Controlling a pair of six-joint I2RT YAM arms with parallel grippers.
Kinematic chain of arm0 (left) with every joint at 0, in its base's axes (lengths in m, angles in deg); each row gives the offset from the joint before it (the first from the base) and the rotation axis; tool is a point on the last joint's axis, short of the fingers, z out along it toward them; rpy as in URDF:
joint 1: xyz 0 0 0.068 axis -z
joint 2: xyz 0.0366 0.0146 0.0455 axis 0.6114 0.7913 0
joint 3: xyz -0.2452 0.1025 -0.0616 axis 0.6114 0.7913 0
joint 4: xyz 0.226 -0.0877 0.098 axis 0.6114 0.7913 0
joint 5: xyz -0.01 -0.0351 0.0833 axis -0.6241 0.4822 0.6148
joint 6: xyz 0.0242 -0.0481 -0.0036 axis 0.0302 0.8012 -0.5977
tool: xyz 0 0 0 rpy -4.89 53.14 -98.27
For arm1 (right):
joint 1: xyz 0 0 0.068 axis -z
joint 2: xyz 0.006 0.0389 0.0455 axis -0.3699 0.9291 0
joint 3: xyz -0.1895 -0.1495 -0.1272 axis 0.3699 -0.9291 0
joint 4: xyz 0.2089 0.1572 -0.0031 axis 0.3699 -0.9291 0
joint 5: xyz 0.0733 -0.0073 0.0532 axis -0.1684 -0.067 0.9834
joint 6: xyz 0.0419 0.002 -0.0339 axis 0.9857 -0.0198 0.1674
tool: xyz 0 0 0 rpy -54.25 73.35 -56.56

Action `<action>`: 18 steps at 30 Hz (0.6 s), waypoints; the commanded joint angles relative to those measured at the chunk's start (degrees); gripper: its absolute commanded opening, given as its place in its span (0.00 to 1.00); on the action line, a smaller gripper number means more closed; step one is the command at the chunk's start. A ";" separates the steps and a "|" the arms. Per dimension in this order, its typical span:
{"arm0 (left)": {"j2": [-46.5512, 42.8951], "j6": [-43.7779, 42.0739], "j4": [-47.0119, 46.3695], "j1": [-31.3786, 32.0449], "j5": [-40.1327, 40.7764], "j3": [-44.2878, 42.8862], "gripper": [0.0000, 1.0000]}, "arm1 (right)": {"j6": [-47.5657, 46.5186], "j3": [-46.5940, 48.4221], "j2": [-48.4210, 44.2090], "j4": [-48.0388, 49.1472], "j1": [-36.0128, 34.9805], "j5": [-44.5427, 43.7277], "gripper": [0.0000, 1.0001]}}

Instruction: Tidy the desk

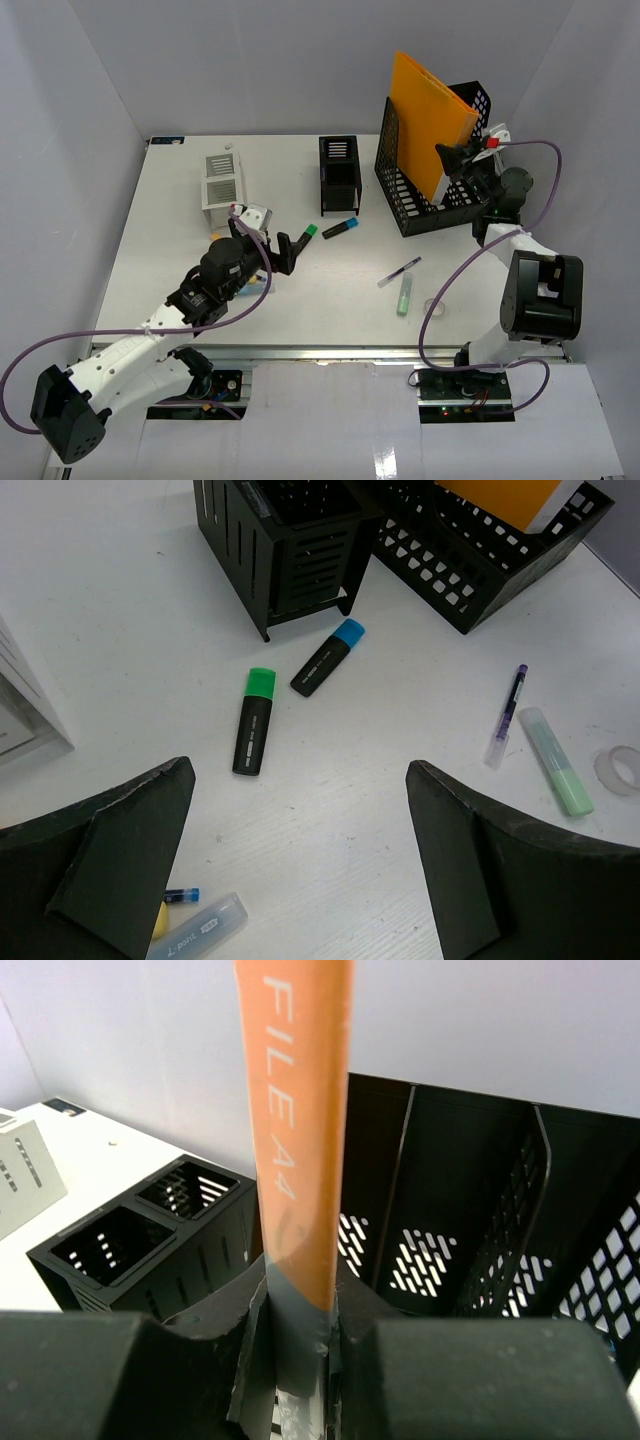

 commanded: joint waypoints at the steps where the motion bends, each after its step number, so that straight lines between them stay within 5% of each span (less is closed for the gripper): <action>1: 0.47 -0.20 -1.96 -0.30 -1.21 0.74 0.98 | 3.67 -0.16 1.69 17.01 -0.37 0.76 0.08; 18: 2.39 1.43 -3.90 -0.31 -2.74 0.90 0.98 | 4.41 -4.92 -3.07 13.41 -2.09 -9.55 0.08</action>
